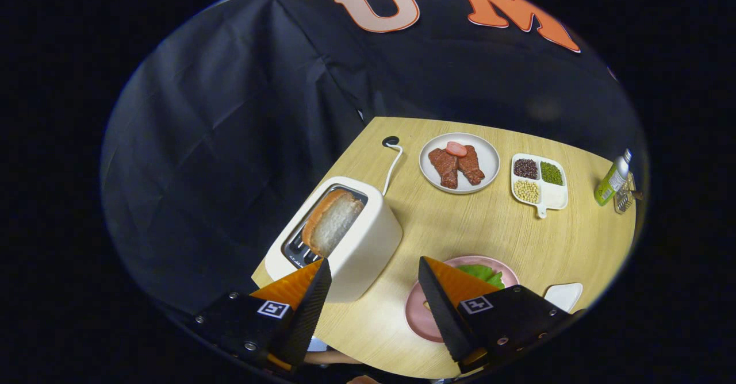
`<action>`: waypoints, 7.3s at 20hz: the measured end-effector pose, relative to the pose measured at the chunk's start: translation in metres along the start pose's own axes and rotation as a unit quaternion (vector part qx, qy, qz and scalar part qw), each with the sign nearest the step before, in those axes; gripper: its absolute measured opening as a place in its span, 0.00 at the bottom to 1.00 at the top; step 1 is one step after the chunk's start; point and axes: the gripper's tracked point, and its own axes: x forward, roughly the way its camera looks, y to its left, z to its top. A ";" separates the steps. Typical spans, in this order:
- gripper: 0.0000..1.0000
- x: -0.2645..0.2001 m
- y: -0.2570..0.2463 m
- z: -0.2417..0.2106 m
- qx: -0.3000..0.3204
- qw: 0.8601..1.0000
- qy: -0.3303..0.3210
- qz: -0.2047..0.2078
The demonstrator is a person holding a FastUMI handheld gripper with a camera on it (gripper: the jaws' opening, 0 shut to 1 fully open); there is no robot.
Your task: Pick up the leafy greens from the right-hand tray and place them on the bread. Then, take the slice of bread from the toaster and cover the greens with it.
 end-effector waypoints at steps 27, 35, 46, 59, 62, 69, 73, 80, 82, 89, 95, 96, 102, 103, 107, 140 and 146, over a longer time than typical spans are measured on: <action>0.69 0.087 0.052 0.018 0.036 0.993 0.107 -0.044; 0.31 0.091 0.044 0.022 0.029 0.993 0.103 -0.054; 0.14 0.054 0.046 0.037 0.032 0.998 0.043 -0.024; 0.13 -0.016 0.039 0.046 0.064 0.996 -0.040 0.040; 0.13 -0.026 0.027 0.038 0.069 0.996 -0.044 0.044; 0.13 -0.043 0.003 0.022 0.085 0.994 -0.056 0.049; 0.13 -0.041 -0.014 0.010 0.099 0.992 -0.054 0.047; 0.13 -0.028 -0.045 -0.014 0.138 0.989 -0.040 0.045; 0.14 -0.025 -0.054 -0.019 0.148 0.987 -0.039 0.044; 0.13 -0.015 -0.074 -0.039 0.172 0.983 -0.039 0.043; 0.13 -0.004 -0.092 -0.057 0.204 0.977 -0.037 0.038; 0.13 -0.003 -0.094 -0.060 0.206 0.977 -0.037 0.037; 0.13 0.004 -0.111 -0.074 0.217 0.975 -0.038 0.029; 0.13 0.006 -0.114 -0.076 0.218 0.975 -0.038 0.026; 0.14 0.010 -0.127 -0.085 0.206 0.978 -0.039 0.007; 0.66 0.004 -0.199 -0.111 0.139 0.981 -0.078 -0.107; 0.75 -0.037 -0.215 -0.079 0.107 0.972 -0.163 -0.133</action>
